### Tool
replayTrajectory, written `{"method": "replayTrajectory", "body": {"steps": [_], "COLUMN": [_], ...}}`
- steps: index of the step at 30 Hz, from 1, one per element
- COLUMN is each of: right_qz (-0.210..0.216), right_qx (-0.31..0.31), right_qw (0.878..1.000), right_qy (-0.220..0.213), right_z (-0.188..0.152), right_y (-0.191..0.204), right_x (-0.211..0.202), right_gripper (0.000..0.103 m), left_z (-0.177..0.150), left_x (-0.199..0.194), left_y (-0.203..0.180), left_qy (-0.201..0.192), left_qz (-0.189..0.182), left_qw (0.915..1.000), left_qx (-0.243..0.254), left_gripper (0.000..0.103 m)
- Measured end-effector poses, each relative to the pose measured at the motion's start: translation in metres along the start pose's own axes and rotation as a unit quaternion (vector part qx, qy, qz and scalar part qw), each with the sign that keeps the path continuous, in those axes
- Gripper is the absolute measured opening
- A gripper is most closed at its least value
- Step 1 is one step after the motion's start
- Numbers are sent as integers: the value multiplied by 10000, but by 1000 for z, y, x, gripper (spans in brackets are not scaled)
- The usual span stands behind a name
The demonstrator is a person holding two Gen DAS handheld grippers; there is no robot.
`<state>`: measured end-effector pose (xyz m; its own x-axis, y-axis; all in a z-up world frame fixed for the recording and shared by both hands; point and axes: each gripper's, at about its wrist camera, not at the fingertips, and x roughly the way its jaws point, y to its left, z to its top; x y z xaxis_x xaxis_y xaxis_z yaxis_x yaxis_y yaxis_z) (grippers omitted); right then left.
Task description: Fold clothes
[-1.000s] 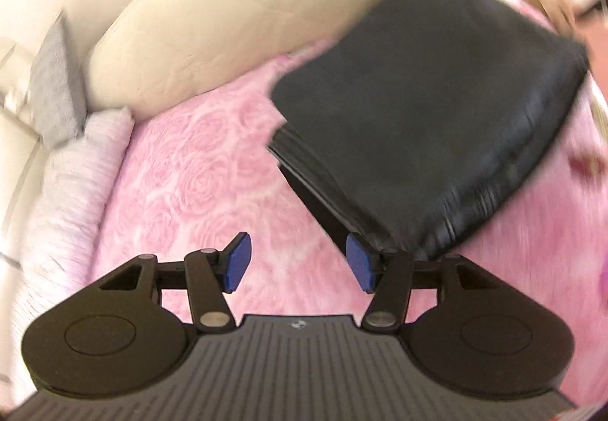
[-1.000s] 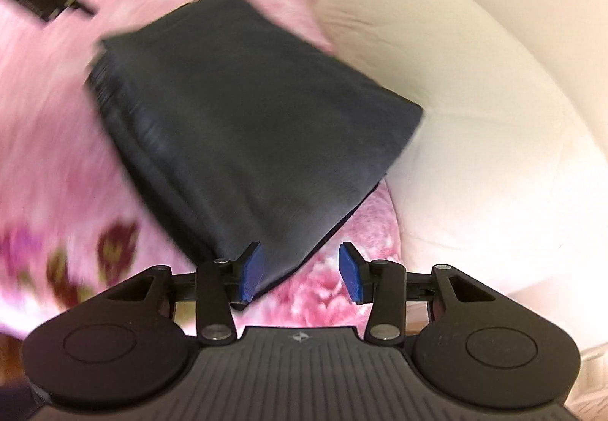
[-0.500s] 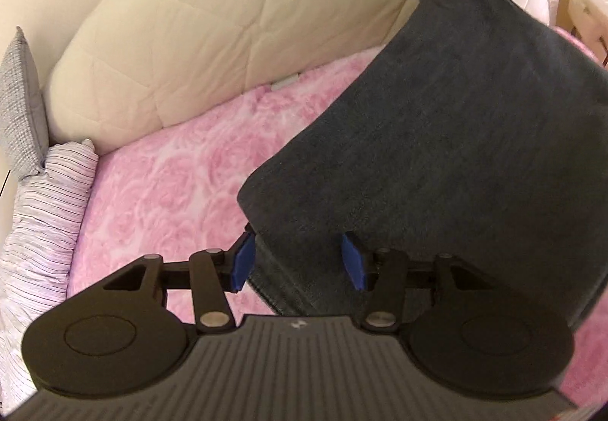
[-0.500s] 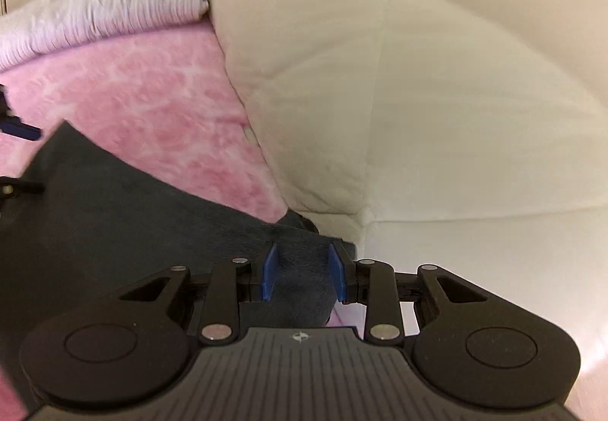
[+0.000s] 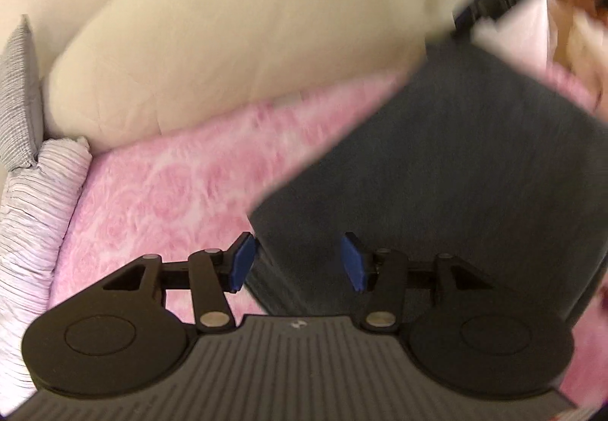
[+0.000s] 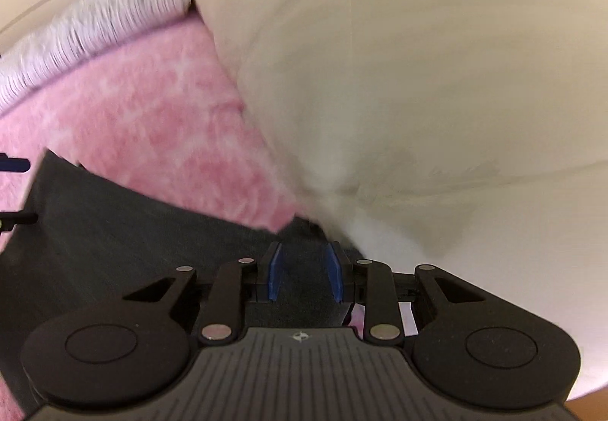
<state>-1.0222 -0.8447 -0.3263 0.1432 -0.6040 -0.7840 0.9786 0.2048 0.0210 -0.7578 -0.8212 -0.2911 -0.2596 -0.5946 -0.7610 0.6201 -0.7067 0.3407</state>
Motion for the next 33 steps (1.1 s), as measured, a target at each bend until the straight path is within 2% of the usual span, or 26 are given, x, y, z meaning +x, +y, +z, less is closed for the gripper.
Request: {"method": "replayTrajectory", "body": {"steps": [2, 3, 4, 5, 9, 12, 14, 16, 18, 21, 24, 25, 29, 30, 33], "right_qz": [54, 78, 95, 107, 128, 102, 77, 170, 381, 683, 770, 759, 688, 686, 664], "right_qx": [30, 28, -29, -72, 6, -16, -34, -26, -77, -236, -420, -490, -580, -597, -613], "right_qw": [9999, 9999, 9999, 9999, 9992, 9989, 9991, 9993, 9988, 9964, 9924, 9909, 9902, 9897, 9885], "right_qy": [-95, -121, -70, 9, 377, 447, 405, 320, 303, 438, 867, 1002, 1072, 1108, 1214], "right_z": [-7, -11, -17, -24, -50, -55, -54, -55, -60, -76, -96, -106, -121, -120, -116], "right_y": [7, 11, 17, 22, 29, 31, 34, 39, 47, 62, 75, 77, 76, 77, 77], "right_x": [-15, -22, -25, -25, -12, -12, -21, -38, -57, -79, -71, -68, -60, -60, -60], "right_gripper": [30, 30, 30, 29, 33, 34, 34, 35, 34, 34, 34, 34, 29, 29, 29], "left_z": [4, 6, 9, 11, 14, 15, 16, 19, 21, 18, 13, 12, 16, 18, 18], "left_x": [-5, -2, 9, 20, 58, 66, 63, 52, 37, 34, 52, 56, 59, 56, 33], "left_y": [11, 16, 21, 26, 51, 60, 65, 68, 69, 72, 70, 69, 69, 68, 65], "left_qy": [-143, -131, 2, 146, 627, 742, 798, 733, 539, 554, 765, 788, 847, 839, 721], "left_qz": [-126, -181, -224, -281, -523, -682, -791, -819, -764, -674, -569, -550, -504, -496, -430], "left_qw": [9993, 9985, 9974, 9954, 9804, 9754, 9735, 9742, 9757, 9736, 9743, 9746, 9773, 9787, 9816], "left_qx": [-318, -490, -683, -903, -1791, -1958, -1993, -1972, -1980, -2111, -2043, -2023, -1873, -1806, -1714], "left_gripper": [45, 39, 31, 32, 50, 53, 52, 43, 38, 38, 43, 48, 49, 47, 34]}}
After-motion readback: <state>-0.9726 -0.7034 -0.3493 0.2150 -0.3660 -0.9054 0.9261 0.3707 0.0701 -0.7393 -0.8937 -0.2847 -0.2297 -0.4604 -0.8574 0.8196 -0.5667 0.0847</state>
